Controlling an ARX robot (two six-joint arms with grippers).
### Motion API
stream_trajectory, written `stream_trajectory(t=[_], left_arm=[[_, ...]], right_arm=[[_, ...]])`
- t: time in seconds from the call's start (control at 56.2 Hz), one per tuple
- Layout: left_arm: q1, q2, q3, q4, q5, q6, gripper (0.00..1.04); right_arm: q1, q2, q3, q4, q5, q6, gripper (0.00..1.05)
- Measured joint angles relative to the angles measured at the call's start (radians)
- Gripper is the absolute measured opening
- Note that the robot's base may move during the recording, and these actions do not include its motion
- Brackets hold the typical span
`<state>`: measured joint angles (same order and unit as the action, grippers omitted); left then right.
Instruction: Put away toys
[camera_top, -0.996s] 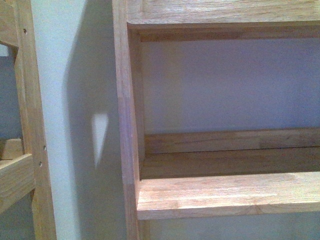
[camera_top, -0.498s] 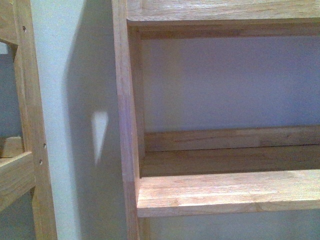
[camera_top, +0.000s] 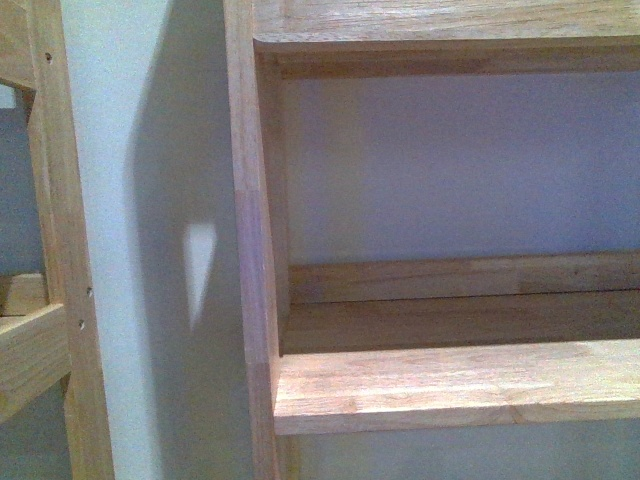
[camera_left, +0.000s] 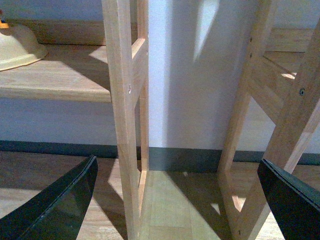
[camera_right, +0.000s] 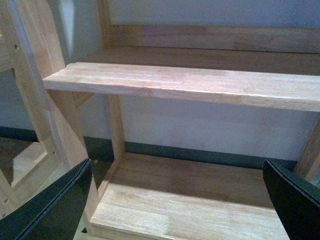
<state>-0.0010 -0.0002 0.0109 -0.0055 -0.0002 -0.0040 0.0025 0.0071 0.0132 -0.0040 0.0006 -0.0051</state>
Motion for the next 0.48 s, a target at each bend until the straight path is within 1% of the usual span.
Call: stream_trajectory(t=[0.48], left_arm=[[0.000, 0.000, 0.000, 0.000, 0.000, 0.000, 0.99]], right_arm=[[0.000, 0.000, 0.000, 0.000, 0.000, 0.000, 1.04]])
